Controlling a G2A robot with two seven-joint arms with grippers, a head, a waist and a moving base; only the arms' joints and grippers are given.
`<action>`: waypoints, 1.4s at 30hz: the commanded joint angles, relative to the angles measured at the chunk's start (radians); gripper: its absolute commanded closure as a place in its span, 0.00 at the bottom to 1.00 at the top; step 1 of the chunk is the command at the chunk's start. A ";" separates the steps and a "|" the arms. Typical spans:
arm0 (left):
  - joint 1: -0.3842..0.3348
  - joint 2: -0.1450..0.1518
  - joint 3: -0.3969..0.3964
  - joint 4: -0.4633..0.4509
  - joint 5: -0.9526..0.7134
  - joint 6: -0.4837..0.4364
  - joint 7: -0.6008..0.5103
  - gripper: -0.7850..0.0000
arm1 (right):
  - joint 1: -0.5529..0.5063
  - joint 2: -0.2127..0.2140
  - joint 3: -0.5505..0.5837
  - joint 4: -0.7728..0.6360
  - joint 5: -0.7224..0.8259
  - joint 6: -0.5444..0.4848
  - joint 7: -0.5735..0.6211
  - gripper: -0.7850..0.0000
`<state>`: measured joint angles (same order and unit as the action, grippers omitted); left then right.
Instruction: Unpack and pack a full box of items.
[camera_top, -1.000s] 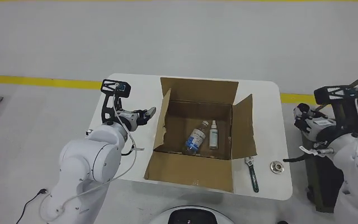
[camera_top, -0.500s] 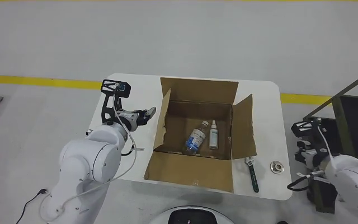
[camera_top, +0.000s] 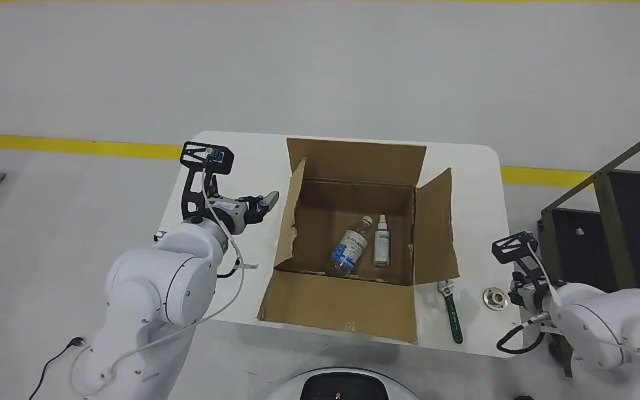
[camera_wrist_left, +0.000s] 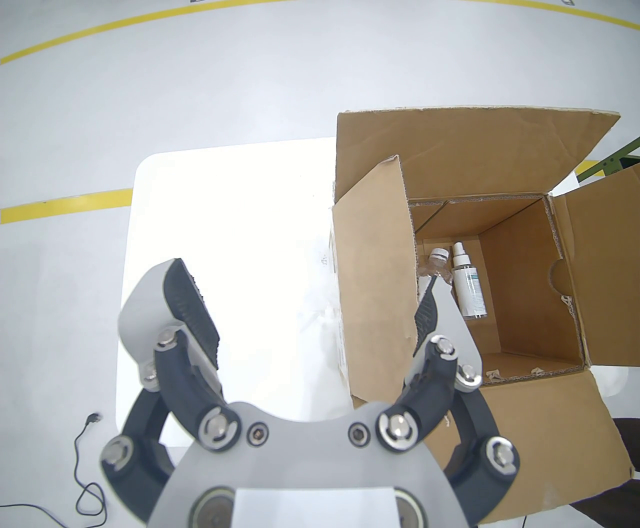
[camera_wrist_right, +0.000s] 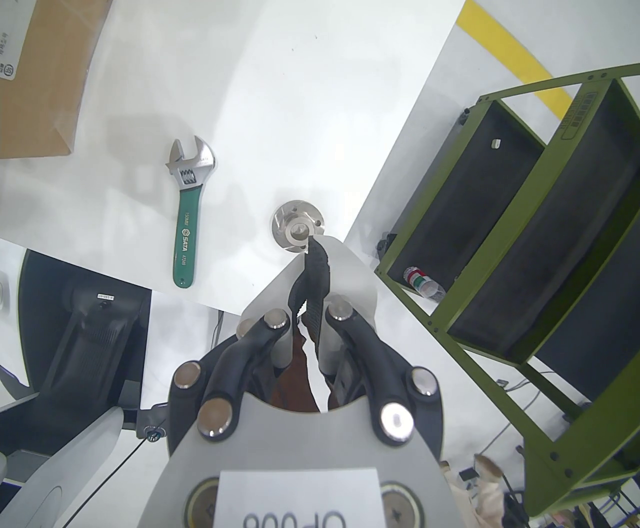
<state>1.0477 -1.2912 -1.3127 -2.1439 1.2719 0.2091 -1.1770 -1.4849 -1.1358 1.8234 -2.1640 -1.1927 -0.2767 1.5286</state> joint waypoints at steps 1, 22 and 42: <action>0.000 0.000 0.000 0.000 0.000 0.000 0.000 0.00 | 0.000 0.000 0.000 0.000 0.000 0.000 0.000 1.00; 0.000 0.000 0.000 0.000 0.000 0.000 0.000 0.00 | 0.118 0.069 -0.133 0.262 0.062 -0.027 -0.012 0.94; 0.000 0.000 0.000 0.000 0.000 0.000 0.000 0.00 | 0.126 0.151 -0.150 0.355 0.118 -0.014 -0.001 0.52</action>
<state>1.0477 -1.2912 -1.3127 -2.1439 1.2719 0.2091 -1.1770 -1.3621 -0.9853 1.6775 -1.8182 -1.0745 -0.2883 1.5314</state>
